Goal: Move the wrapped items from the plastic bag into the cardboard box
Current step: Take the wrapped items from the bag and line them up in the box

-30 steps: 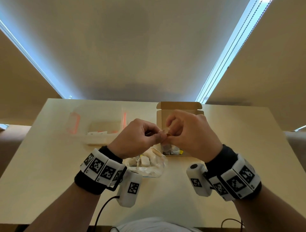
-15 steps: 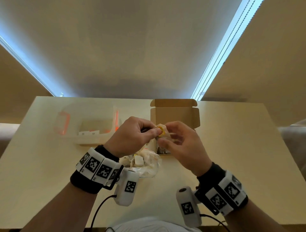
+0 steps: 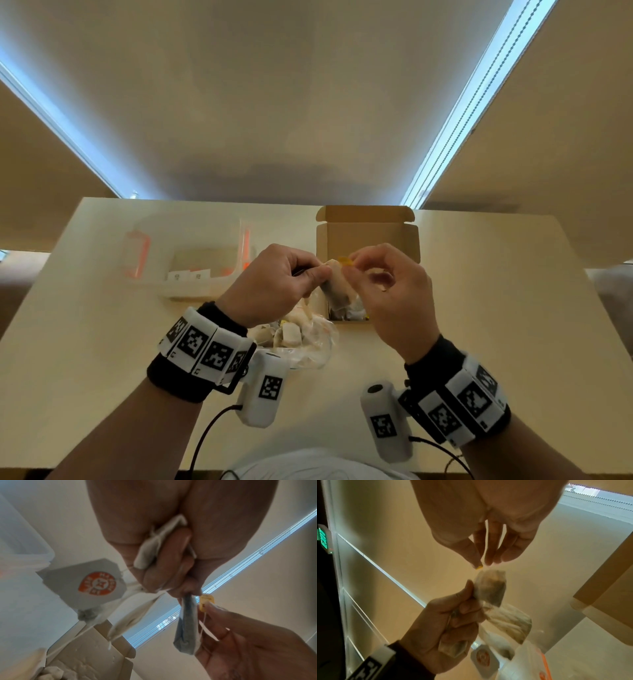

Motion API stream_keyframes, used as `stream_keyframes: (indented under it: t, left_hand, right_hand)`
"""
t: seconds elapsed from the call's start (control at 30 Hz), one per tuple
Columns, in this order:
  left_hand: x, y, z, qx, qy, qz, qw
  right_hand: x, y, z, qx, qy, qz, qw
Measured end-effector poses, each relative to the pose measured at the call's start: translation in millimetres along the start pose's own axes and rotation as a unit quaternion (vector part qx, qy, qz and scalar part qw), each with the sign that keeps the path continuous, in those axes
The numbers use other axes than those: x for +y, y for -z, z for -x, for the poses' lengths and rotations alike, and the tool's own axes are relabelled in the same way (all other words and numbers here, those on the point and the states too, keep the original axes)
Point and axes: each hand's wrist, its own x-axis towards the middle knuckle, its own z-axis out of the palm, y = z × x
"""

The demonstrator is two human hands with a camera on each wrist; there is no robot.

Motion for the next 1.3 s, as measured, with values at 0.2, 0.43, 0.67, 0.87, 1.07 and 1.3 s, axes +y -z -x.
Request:
stream_keyframes:
  t: [0.2,0.43,0.67,0.87,1.07,1.3]
  left_hand:
    - [-5.8,2.4,0.2,-0.023,0.006,-0.026,0.999]
    - [-2.8,-17.9,-0.9,-0.119,0.012,-0.022,0.993]
    - [-9.3,-36.5,-7.2,-0.109,-0.007,-0.050,0.993]
    - [-18.8,-52.1,-13.9,-0.054,0.021,-0.073,0.996]
    - [-23.6,-38.3,-10.1,0.039,0.083,-0.050,0.995]
    - [-20.2,-23.5,7.0,0.075,0.123,-0.031,0.989]
  right_hand:
    - [-11.0,27.8,-13.5,-0.163,0.064,0.087,0.981]
    - [-14.0,34.2,-14.6,-0.300,0.045,0.200,0.932]
    - [12.3,39.2,20.0,-0.196,-0.021,0.167,0.966]
    - [55.5,35.7,28.2,-0.178,-0.160,0.035,0.970]
    - [148.1,47.1,-20.1,-0.123,-0.307,0.054,0.942]
    - [243.4,17.8,-38.7,-0.219,-0.421,0.157,0.866]
